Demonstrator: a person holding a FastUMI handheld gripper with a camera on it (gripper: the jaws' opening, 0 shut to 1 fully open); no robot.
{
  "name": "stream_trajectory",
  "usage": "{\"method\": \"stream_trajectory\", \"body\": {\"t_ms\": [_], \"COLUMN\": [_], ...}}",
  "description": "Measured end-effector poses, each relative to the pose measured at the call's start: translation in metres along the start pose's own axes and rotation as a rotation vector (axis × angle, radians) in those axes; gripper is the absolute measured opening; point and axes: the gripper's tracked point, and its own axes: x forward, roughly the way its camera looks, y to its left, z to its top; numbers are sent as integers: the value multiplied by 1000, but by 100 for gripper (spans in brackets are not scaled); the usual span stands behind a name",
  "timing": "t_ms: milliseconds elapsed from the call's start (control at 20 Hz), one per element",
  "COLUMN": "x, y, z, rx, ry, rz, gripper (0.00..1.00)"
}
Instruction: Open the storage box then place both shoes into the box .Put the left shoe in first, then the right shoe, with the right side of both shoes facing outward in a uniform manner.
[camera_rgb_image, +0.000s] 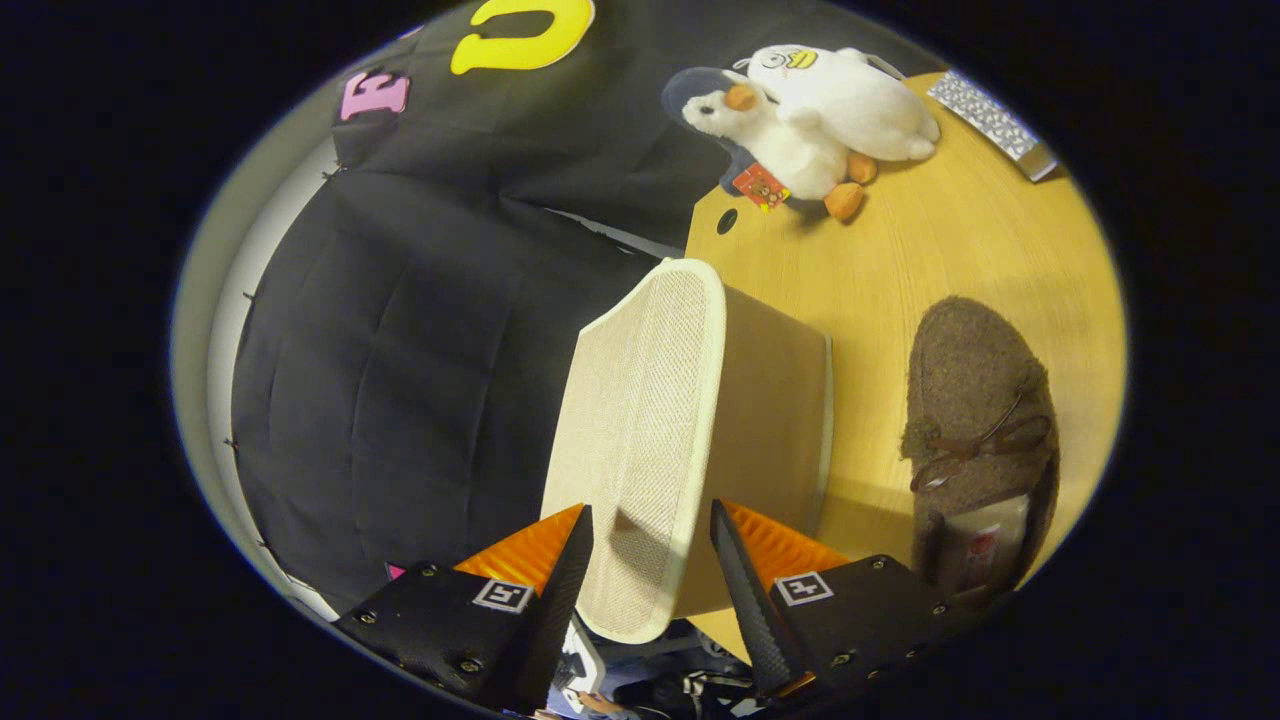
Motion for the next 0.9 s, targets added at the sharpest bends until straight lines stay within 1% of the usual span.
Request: {"method": "stream_trajectory", "body": {"t_ms": [50, 150, 200, 250, 300, 350, 400, 550, 600, 750, 900], "x": [-5, -5, -2, 10, 19, 29, 17, 13, 11, 3, 10], "y": [-2, 7, 5, 1, -2, -2, 4, 15, 27, 67, 106], "z": [8, 8, 12, 9, 6, 6, 7, 14, 17, 22, 26], "rx": [20, 44, 18, 13, -16, -54, -86, -106, -109, -177, -252], "ry": [-24, -3, -16, -32, -11, -10, -12, -21, -30, -45, -46], "rz": [-15, 40, 36, 20, 14, 12, 5, 1, -2, -12, -17], "gripper": [57, 27, 27, 15, 2, 2, 2, 2, 2, 2, 2]}}
